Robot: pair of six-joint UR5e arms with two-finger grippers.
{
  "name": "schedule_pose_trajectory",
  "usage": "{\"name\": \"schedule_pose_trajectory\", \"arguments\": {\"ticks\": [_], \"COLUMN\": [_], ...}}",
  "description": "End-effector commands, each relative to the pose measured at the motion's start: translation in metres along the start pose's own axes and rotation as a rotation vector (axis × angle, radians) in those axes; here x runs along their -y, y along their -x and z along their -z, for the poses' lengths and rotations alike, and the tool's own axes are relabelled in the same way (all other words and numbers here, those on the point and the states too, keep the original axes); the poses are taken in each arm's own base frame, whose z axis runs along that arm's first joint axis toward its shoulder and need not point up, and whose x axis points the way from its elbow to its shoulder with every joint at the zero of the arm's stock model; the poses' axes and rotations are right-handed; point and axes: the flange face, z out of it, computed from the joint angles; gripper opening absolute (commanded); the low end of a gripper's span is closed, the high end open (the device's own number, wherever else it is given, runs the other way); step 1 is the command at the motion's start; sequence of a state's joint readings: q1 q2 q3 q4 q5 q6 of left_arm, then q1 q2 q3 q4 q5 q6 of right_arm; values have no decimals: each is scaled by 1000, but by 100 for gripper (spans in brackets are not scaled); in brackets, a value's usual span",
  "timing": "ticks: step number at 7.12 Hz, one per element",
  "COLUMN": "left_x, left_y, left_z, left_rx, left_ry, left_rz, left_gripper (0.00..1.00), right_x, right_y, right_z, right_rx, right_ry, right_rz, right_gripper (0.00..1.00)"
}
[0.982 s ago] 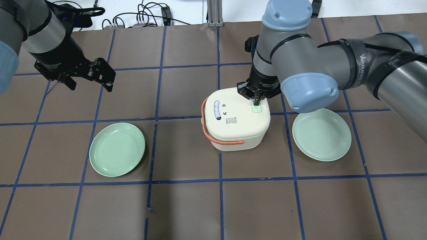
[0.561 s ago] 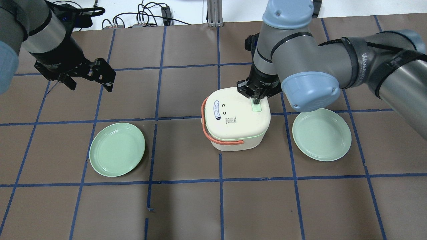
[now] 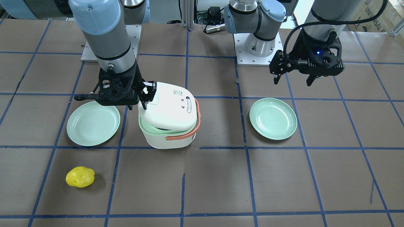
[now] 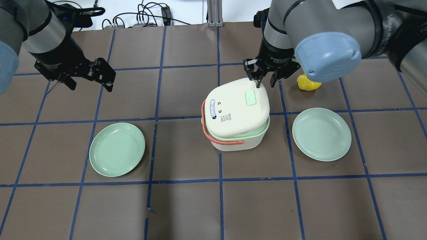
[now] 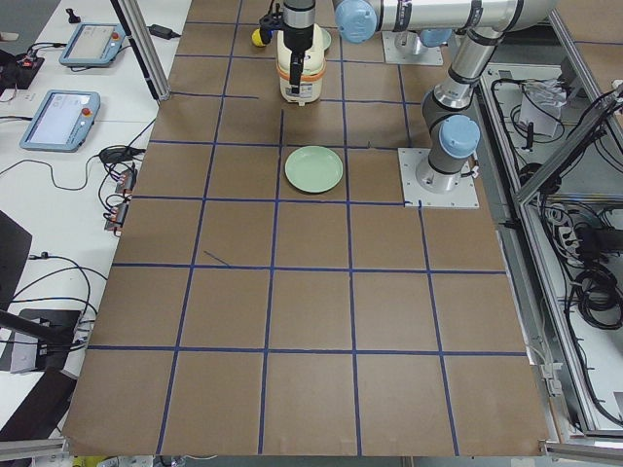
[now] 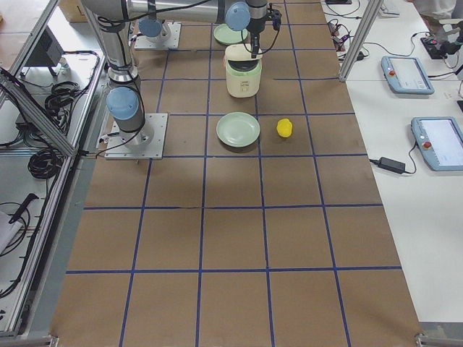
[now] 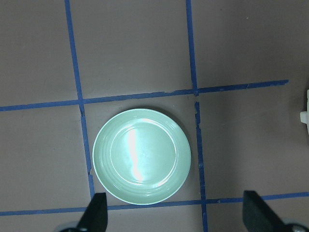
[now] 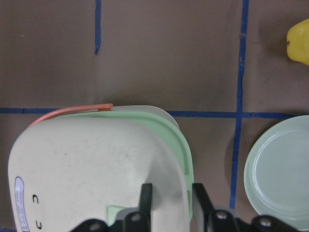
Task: Press rice cooker button
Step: 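Lift the right gripper away from the cooker as the lid pops open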
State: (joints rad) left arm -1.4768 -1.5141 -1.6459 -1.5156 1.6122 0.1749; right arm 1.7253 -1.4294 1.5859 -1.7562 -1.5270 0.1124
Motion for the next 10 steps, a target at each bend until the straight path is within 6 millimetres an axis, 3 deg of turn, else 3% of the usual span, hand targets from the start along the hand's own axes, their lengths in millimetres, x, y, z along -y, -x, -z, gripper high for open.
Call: {"name": "schedule_pose_trajectory", "arguments": {"ticks": [1,2,3,4,5,6,10], "left_x": [0,0,0,0,0,0,0], "left_y": [1,1,1,0,0,1,0], "left_z": [0,0,0,0,0,0,0], "left_rx": [0,2,0,1,0,0,0], "left_ry": [0,0,0,0,0,0,0], "left_rz": [1,1,1,0,0,1,0], "left_gripper": [100,100,100,100,100,100,100], "right_x": [7,5,2,8,6,-9,-10], "right_y": [-38,-51,-63,-81,-84,-81,-83], "right_z": [24,42,60,74,86,96,100], "right_rx": [-3,-7,-4,1,2,-7,-11], "right_ry": [-10,7,22,-1,-6,-9,16], "right_rz": [6,-2,3,-22,-23,-22,-21], "right_gripper": [73,76,90,97,99,100,100]}}
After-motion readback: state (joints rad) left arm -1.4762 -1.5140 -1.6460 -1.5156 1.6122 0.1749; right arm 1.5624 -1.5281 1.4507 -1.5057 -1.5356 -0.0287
